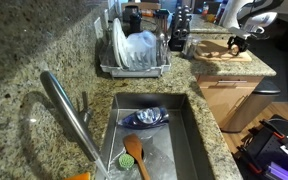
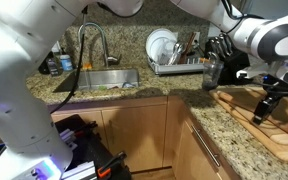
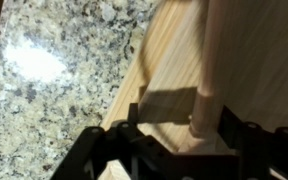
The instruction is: Open the tap and put the wooden spoon in the cup
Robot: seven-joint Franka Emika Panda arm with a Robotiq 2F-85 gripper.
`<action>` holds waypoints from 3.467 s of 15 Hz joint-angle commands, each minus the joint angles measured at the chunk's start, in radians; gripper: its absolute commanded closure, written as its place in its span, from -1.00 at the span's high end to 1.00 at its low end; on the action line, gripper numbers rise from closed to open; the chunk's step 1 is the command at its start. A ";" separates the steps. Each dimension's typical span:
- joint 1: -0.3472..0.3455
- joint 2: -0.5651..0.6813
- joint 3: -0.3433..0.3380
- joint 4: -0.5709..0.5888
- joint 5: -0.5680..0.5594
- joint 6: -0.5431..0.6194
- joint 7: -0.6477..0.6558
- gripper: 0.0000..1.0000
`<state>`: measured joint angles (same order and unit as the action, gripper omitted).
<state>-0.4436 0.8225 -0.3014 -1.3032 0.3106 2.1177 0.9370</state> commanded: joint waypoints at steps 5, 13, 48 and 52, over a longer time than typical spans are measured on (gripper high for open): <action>-0.010 0.005 -0.020 -0.003 0.006 -0.035 0.015 -0.64; 0.013 0.019 -0.045 0.038 -0.016 0.036 0.067 -0.88; 0.561 -0.083 -0.239 0.251 -0.779 0.337 0.099 -0.53; 0.595 -0.118 -0.264 0.197 -0.812 0.412 0.148 -0.88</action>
<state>0.1156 0.7414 -0.5459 -1.0551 -0.4683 2.4678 1.0463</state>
